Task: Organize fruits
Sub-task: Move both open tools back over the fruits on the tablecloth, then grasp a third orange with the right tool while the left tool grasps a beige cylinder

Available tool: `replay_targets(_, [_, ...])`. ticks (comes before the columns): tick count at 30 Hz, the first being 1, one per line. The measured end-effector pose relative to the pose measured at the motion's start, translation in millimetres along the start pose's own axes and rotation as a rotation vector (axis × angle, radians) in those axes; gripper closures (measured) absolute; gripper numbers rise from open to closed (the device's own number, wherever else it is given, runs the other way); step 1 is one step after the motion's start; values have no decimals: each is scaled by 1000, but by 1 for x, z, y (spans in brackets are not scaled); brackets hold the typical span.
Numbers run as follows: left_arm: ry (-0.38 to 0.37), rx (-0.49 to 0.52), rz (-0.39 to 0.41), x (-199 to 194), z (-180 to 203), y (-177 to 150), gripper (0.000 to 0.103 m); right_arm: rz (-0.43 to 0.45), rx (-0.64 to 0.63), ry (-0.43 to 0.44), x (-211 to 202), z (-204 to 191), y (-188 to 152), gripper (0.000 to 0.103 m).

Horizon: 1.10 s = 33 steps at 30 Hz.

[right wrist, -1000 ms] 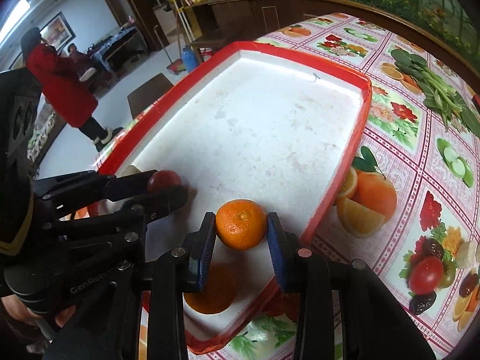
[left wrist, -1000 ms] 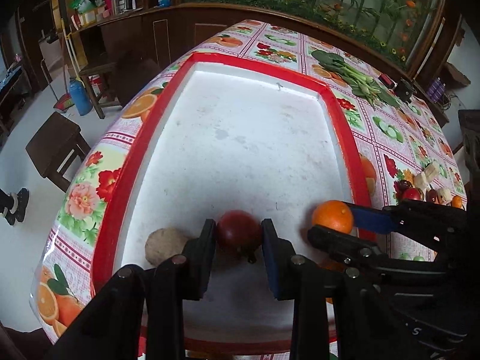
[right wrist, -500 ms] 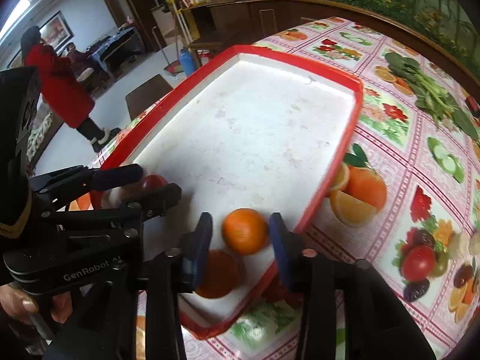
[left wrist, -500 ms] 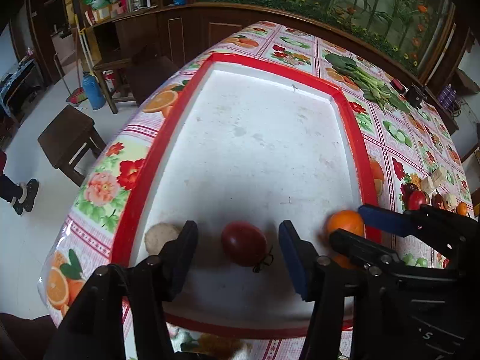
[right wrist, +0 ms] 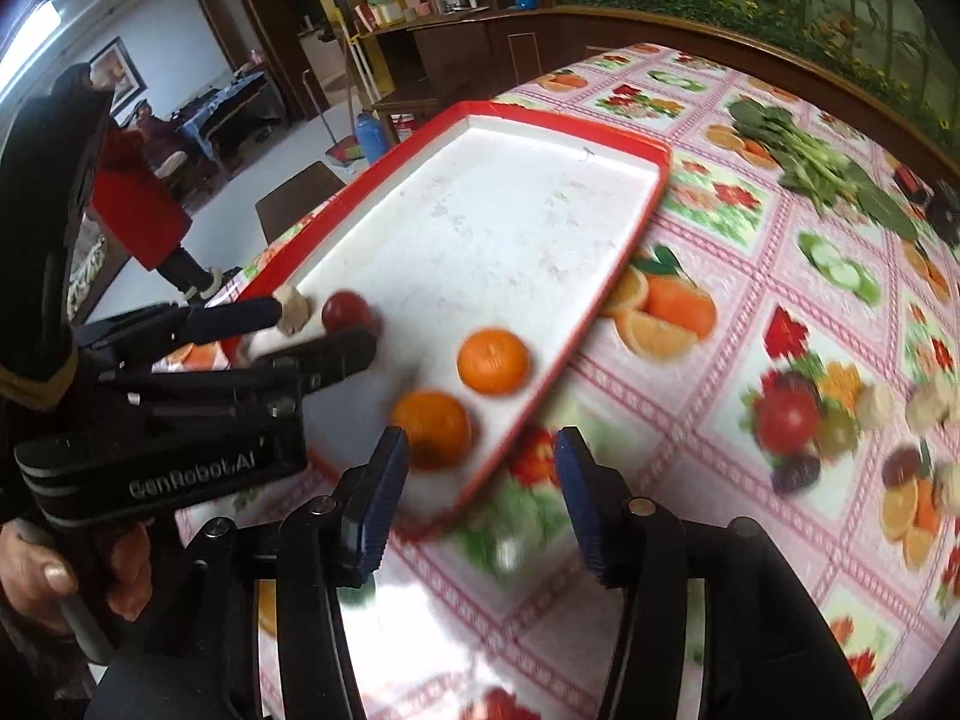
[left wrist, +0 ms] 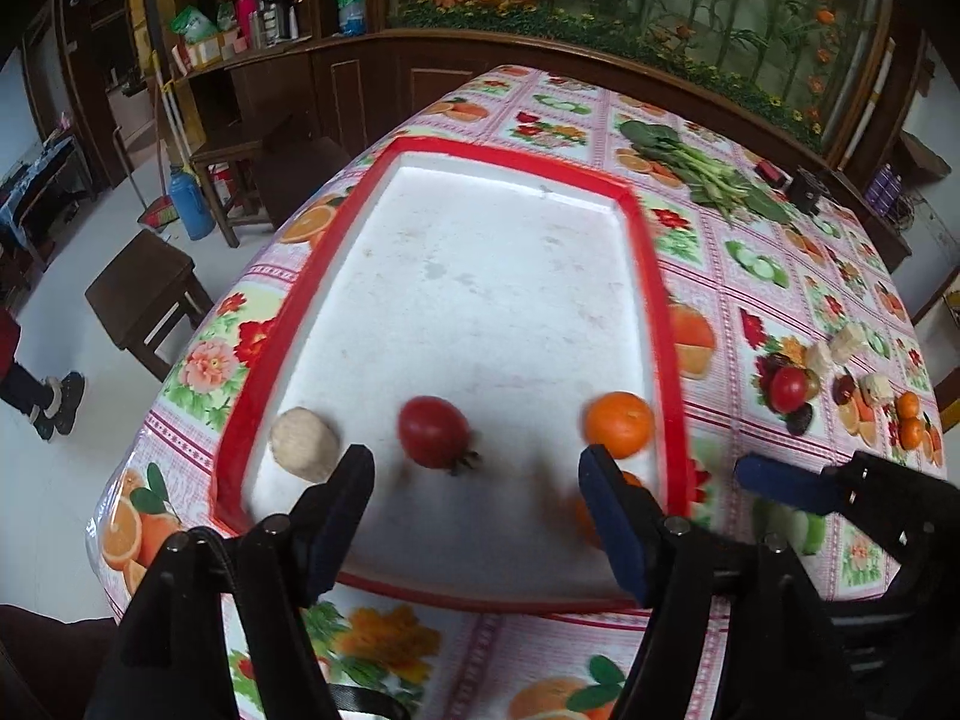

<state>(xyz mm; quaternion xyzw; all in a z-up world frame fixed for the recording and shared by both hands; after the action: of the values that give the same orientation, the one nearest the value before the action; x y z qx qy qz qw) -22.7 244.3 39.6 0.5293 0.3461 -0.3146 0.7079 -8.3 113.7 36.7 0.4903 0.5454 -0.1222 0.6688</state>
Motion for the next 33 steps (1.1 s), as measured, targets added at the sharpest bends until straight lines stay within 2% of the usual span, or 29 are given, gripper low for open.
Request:
replay_targets(1, [-1,12,1,-1,7,-1,28,-1,11,1,-4,3,-7,48])
replay_targets(8, [-23,117,-26,2,62,-13,27,-5,77,-21,-24,31,-43,47])
replay_targets(16, [-88,213,-100,18,129,-30,27,3,217,-91,-51,89,-92,45])
replay_targets(25, [-140,289,-160,35,185,-44,26,33,416,-174,-82,171,-136,45])
replay_targets(30, [-152,274,-178,42,196,-42,26,89,519,-278,-107,239,-146,44])
replay_targets(33, [-147,267,-176,43,201,-39,26,93,569,-347,-109,282,-144,38])
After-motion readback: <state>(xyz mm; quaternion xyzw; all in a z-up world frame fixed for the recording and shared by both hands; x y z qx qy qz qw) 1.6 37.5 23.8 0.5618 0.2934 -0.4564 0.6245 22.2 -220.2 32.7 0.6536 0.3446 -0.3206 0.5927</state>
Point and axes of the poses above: each gripper's, at about its wrist camera, not at the fingertips, and x roughly the way its jaws point, z to its right, y to its top, the point moved 1 cm from there along x, roughly the way its jaws point, and after that the axes turned 9 degrees about -y, right-handed, at the moved point
